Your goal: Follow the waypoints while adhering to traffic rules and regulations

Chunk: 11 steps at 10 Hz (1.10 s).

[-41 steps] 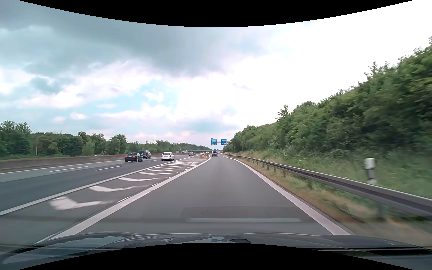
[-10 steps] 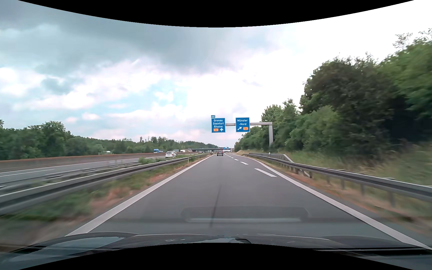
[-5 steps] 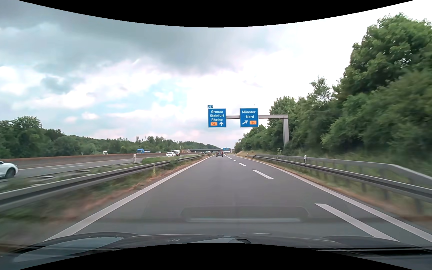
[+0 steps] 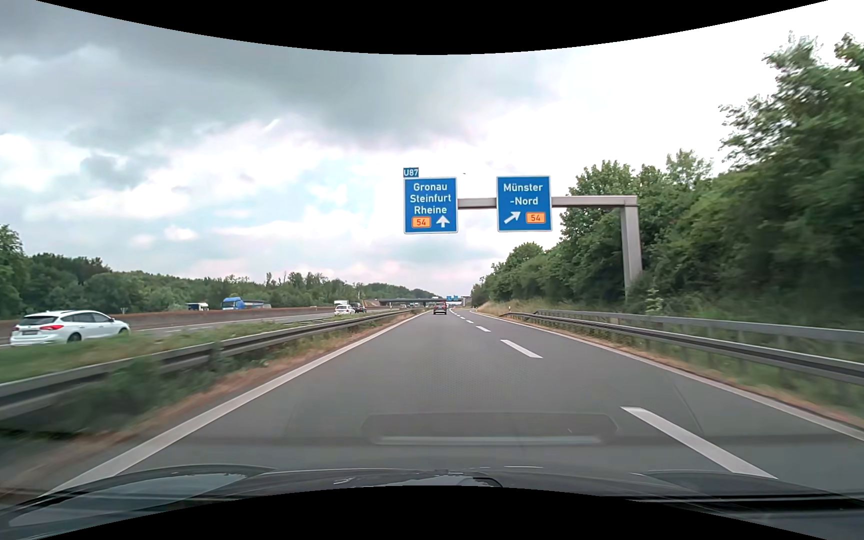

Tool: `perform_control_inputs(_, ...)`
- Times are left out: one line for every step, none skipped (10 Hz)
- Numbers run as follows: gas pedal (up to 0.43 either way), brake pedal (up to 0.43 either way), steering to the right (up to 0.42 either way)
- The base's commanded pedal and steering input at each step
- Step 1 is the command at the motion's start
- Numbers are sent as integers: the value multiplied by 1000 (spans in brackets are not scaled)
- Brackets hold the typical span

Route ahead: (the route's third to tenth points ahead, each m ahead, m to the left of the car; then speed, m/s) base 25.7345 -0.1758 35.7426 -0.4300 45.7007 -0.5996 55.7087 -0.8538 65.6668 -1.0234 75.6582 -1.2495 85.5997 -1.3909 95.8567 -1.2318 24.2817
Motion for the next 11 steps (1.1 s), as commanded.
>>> perform_control_inputs(228,0,-3)
perform_control_inputs(228,0,-3)
perform_control_inputs(228,0,-3)
perform_control_inputs(228,0,-3)
perform_control_inputs(228,0,-3)
perform_control_inputs(228,0,-2)
perform_control_inputs(228,0,-2)
perform_control_inputs(228,0,-3)
perform_control_inputs(228,0,-4)
perform_control_inputs(228,0,-4)
perform_control_inputs(228,0,-4)
